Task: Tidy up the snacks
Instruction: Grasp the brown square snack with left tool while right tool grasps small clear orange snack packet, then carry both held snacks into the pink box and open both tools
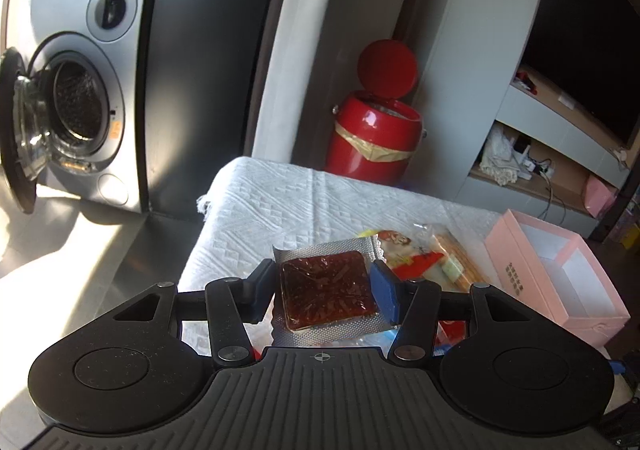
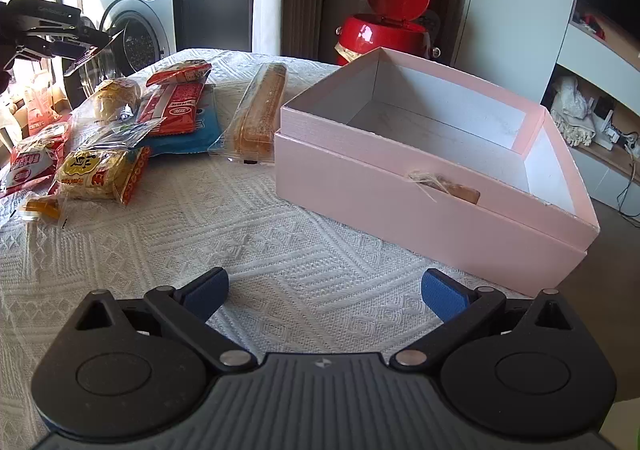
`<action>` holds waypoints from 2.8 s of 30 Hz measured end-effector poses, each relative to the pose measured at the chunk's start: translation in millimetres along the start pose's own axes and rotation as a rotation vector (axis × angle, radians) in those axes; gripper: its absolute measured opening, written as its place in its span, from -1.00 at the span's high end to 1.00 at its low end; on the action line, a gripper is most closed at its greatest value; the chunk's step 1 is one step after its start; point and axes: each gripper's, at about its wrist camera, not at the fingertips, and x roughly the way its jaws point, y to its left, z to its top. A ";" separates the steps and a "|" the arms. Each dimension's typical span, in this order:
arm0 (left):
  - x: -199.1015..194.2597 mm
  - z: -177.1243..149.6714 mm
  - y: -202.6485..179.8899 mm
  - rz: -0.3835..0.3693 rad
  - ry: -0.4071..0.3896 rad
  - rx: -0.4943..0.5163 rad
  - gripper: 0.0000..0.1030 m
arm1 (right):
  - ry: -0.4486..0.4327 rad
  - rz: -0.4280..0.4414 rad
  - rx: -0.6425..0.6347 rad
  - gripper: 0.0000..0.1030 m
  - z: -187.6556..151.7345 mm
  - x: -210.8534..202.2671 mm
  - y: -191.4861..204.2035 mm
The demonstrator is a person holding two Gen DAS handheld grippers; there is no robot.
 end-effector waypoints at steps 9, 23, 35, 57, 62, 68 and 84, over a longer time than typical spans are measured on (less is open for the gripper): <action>-75.9 -82.3 -5.9 0.065 -0.049 -0.080 -0.12 | -0.026 0.281 -0.135 -0.49 24.7 -16.0 63.9; -86.1 -113.0 22.3 0.031 -0.033 -0.224 -0.12 | 0.013 0.433 -0.326 0.25 48.9 20.4 159.6; -54.8 -125.7 -103.0 -0.242 0.131 0.060 -0.12 | 0.034 0.232 -0.079 0.52 7.0 -43.6 19.3; 63.9 -9.1 -170.9 -0.368 -0.002 0.001 -0.18 | -0.204 0.036 0.130 0.52 59.0 -65.9 -91.9; 65.9 -6.7 -142.2 -0.215 -0.002 -0.027 -0.18 | -0.220 0.009 0.141 0.24 94.3 -39.1 -103.4; 91.7 -4.4 -130.9 -0.165 0.053 -0.047 -0.18 | -0.196 -0.153 0.167 -0.03 83.1 -24.6 -123.5; 83.1 -49.1 -142.0 -0.092 0.180 0.203 0.34 | -0.025 -0.172 0.267 -0.06 51.8 32.6 -139.2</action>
